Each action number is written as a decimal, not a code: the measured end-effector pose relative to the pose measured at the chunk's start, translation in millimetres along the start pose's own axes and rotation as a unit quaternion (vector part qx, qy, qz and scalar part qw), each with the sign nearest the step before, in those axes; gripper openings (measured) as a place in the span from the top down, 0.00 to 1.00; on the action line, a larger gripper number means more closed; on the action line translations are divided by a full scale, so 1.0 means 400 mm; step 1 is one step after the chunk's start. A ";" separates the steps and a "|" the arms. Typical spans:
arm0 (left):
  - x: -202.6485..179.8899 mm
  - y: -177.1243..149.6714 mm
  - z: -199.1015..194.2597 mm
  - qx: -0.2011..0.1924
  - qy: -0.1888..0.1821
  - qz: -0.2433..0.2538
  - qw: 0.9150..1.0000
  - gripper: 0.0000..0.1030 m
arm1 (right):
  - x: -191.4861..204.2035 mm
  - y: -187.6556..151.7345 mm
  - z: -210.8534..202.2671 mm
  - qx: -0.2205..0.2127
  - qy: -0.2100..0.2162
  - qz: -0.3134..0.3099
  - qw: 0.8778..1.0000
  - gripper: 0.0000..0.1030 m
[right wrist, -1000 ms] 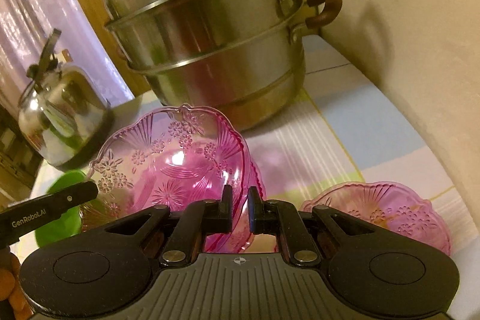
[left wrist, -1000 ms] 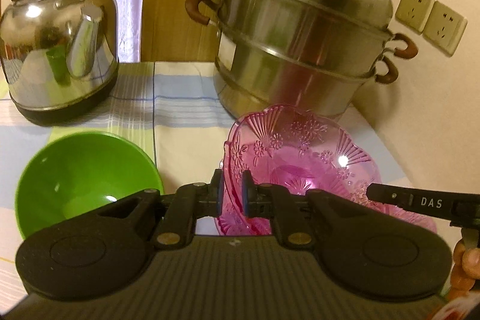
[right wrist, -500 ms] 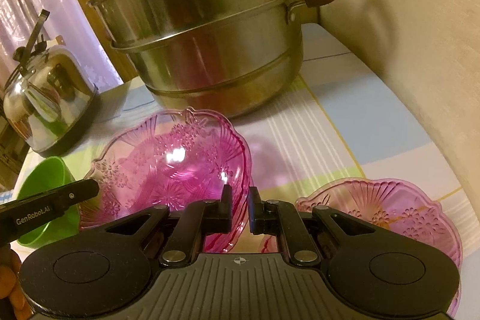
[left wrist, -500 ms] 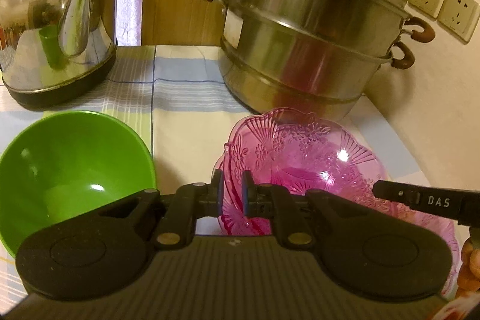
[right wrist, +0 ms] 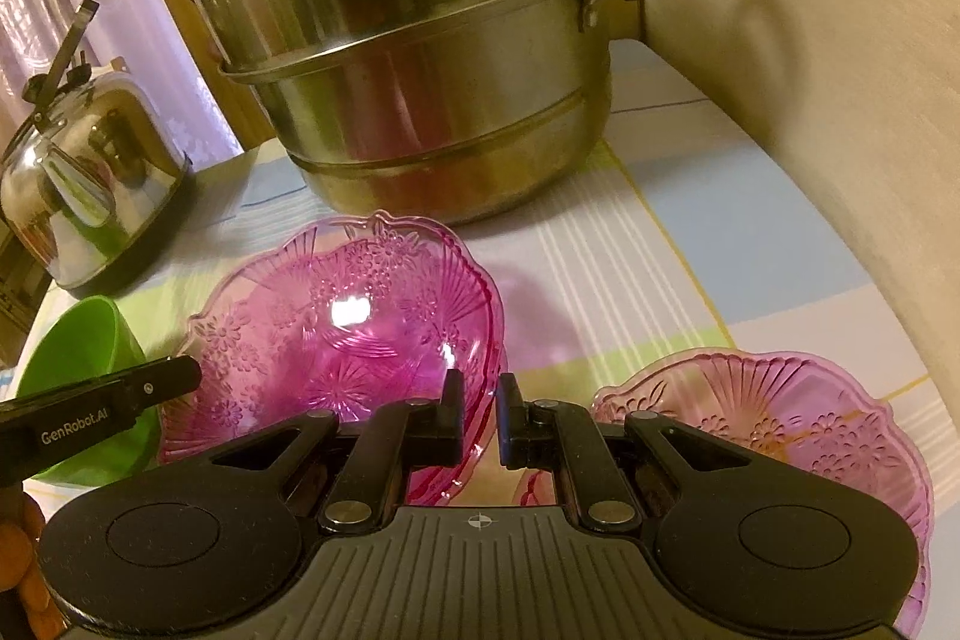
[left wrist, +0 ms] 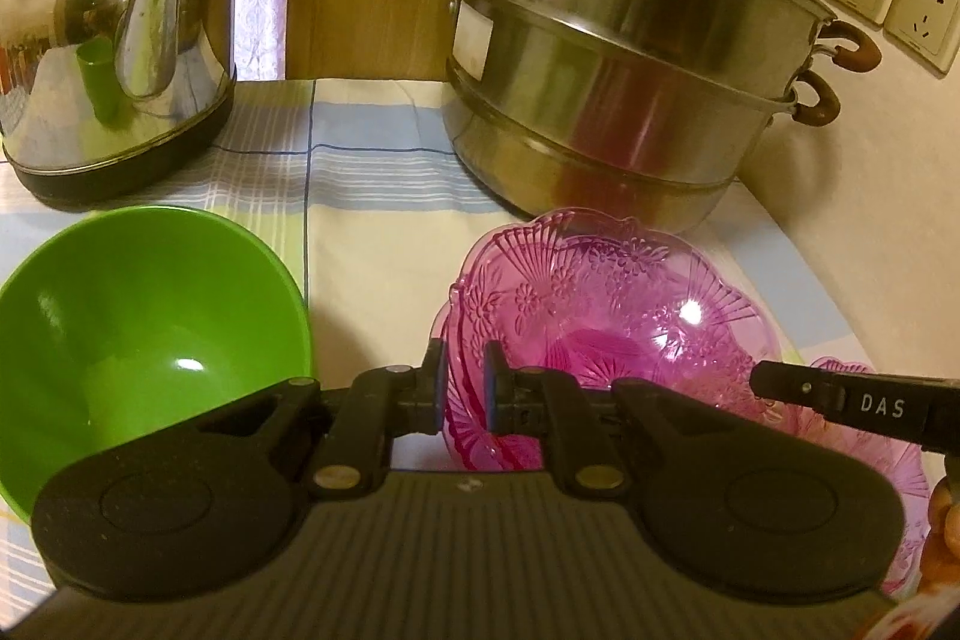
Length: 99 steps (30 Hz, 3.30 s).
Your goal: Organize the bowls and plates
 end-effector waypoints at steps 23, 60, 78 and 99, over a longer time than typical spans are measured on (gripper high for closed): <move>0.008 0.022 -0.035 -0.014 0.002 -0.010 1.000 0.70 | -0.002 0.021 -0.020 -0.026 0.016 0.021 0.999 0.48; -0.234 -0.100 -0.430 -0.046 -0.083 0.044 0.994 0.30 | -0.081 -0.089 -0.472 -0.109 -0.051 0.066 0.991 0.22; -0.266 -0.415 -0.735 -0.021 -0.043 0.032 0.998 0.22 | -0.095 -0.421 -0.810 -0.070 -0.076 0.057 0.993 0.21; -0.289 -0.475 -0.807 -0.015 -0.031 0.031 0.999 0.18 | -0.120 -0.502 -0.896 -0.064 -0.072 0.065 0.993 0.21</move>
Point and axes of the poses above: each gripper's, at about its wrist camera, not at the fingertips, and z roughly the way its jaws point, x to its left, y to its top, the point moved 8 cm from there along z, roughly the way its jaws point
